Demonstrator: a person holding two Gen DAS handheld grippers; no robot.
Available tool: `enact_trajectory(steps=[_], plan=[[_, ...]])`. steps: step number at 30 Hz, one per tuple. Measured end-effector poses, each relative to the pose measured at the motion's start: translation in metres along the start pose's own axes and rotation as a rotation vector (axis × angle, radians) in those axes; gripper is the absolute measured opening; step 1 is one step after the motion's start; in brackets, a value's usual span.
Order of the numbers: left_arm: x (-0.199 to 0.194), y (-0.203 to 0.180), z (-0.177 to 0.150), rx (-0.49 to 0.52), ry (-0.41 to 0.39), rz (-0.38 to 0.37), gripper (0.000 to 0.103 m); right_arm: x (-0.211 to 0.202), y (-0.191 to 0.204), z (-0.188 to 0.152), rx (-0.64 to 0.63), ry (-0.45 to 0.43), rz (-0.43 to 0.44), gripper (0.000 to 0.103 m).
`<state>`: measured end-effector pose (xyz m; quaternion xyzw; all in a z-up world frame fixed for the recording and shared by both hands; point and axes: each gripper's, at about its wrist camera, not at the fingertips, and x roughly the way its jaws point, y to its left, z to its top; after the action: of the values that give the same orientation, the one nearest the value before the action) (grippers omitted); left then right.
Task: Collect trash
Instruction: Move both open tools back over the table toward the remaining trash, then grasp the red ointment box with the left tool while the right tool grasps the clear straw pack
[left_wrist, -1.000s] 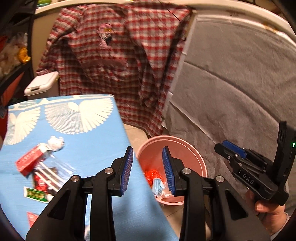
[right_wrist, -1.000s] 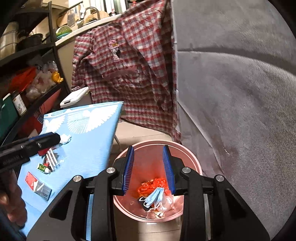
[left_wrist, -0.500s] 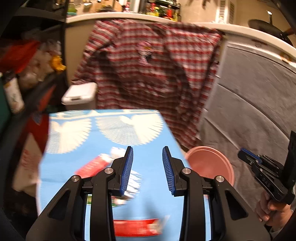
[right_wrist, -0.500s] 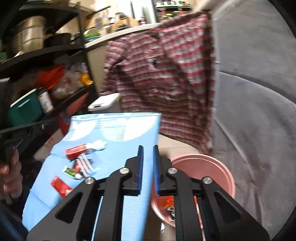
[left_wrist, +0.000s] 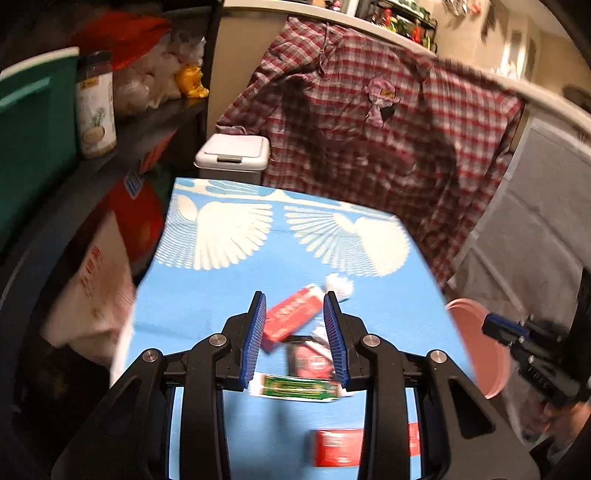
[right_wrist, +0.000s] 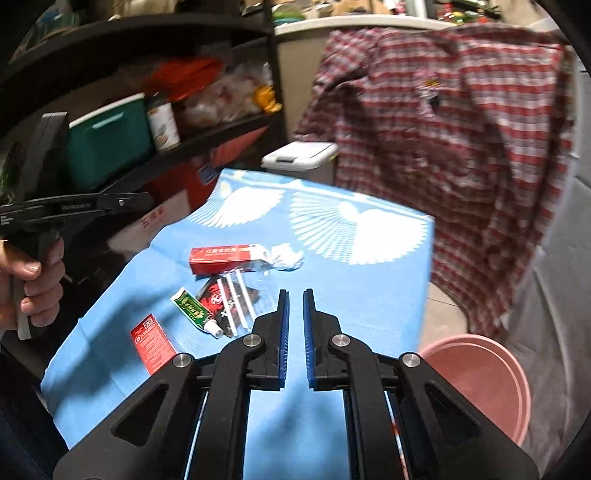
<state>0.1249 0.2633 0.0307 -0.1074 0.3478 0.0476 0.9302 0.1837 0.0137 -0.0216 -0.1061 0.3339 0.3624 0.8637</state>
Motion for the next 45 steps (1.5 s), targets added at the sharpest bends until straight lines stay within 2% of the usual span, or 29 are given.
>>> enact_trajectory(steps=[11, 13, 15, 16, 21, 24, 29, 30, 32, 33, 34, 36, 45], plan=[[0.041, 0.022, -0.008, 0.043, 0.037, -0.011, 0.033, 0.074, 0.016, -0.001, -0.088, 0.103, 0.147, 0.010], [0.051, 0.026, -0.010, 0.043, 0.056, -0.020, 0.036, 0.085, 0.019, -0.001, -0.102, 0.130, 0.173, 0.013], [0.059, 0.028, -0.014, 0.051, 0.076, -0.022, 0.046, 0.097, 0.023, -0.002, -0.126, 0.155, 0.185, 0.019], [0.063, 0.029, -0.016, 0.059, 0.084, -0.019, 0.048, 0.101, 0.023, -0.003, -0.133, 0.164, 0.189, 0.023], [0.078, 0.032, -0.020, 0.057, 0.111, -0.047, 0.058, 0.125, 0.020, -0.007, -0.135, 0.226, 0.208, 0.029], [0.088, 0.026, -0.023, 0.074, 0.138, -0.067, 0.060, 0.133, 0.021, -0.010, -0.147, 0.256, 0.229, 0.031], [0.105, 0.013, -0.029, 0.122, 0.184, -0.053, 0.060, 0.139, 0.027, -0.016, -0.181, 0.297, 0.239, 0.035], [0.107, 0.012, -0.030, 0.126, 0.192, -0.047, 0.060, 0.140, 0.027, -0.016, -0.184, 0.299, 0.235, 0.032], [0.112, 0.010, -0.032, 0.136, 0.206, -0.041, 0.060, 0.140, 0.027, -0.016, -0.185, 0.301, 0.227, 0.021], [0.113, 0.010, -0.033, 0.140, 0.212, -0.037, 0.060, 0.139, 0.026, -0.016, -0.184, 0.301, 0.228, 0.011], [0.115, 0.009, -0.034, 0.144, 0.220, -0.032, 0.058, 0.138, 0.026, -0.016, -0.187, 0.300, 0.226, 0.008], [0.115, 0.010, -0.035, 0.149, 0.232, -0.032, 0.044, 0.133, 0.026, -0.017, -0.199, 0.292, 0.218, 0.006], [0.098, 0.002, -0.031, 0.176, 0.223, -0.038, 0.040, 0.102, 0.007, -0.003, -0.144, 0.230, 0.179, 0.005]])
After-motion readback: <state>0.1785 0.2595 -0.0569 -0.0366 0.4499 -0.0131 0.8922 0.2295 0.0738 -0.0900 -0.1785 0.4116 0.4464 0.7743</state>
